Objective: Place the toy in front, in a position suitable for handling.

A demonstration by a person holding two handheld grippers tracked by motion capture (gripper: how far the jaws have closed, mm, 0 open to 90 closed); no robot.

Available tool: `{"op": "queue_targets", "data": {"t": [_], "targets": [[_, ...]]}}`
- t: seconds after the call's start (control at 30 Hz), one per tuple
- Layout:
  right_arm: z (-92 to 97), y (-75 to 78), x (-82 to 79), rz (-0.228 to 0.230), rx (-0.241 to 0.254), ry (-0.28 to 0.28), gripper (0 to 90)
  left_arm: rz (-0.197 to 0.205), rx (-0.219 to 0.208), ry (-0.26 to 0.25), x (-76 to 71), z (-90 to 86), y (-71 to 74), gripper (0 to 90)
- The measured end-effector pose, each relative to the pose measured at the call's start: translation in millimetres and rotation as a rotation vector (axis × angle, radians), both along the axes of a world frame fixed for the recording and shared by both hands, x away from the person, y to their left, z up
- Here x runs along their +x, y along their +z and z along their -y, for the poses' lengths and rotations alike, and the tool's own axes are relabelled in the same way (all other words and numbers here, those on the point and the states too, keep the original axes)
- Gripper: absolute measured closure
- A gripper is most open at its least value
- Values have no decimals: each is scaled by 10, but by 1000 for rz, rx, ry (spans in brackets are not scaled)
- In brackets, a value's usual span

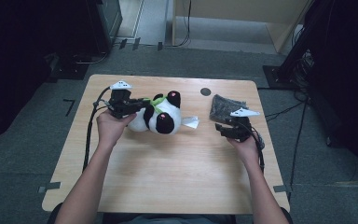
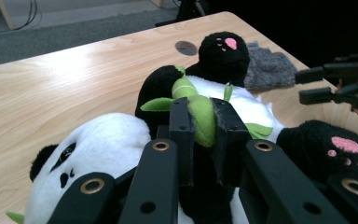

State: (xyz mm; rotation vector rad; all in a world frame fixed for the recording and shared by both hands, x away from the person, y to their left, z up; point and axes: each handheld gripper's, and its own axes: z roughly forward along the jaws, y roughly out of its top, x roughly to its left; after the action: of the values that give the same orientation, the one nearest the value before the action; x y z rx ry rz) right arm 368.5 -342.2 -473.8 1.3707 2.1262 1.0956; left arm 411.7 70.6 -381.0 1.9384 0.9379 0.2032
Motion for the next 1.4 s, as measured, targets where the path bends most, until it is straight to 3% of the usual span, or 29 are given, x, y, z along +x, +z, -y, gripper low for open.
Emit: {"op": "queue_targets", "data": {"t": [0.37,0.67,1.1,1.17,1.2,1.3,1.4], "targets": [[89,6,37,7,7,-24,447,10,30,-45,-309,303,25,804],[116,-6,55,12,3,-33,454,-12,12,-72,-516,448,-65,801],[101,-17,62,14,-5,-26,463,-5,50,-89,-505,489,-211,772],[100,-19,63,16,-8,-25,463,-2,47,-88,-498,459,-213,735],[101,-17,63,17,-7,-24,463,10,47,-83,-503,448,-209,653],[104,-15,63,20,-7,-26,464,45,38,-87,-522,403,-179,594],[109,-10,65,25,-7,-28,469,55,32,-93,-519,350,-169,542]]}}
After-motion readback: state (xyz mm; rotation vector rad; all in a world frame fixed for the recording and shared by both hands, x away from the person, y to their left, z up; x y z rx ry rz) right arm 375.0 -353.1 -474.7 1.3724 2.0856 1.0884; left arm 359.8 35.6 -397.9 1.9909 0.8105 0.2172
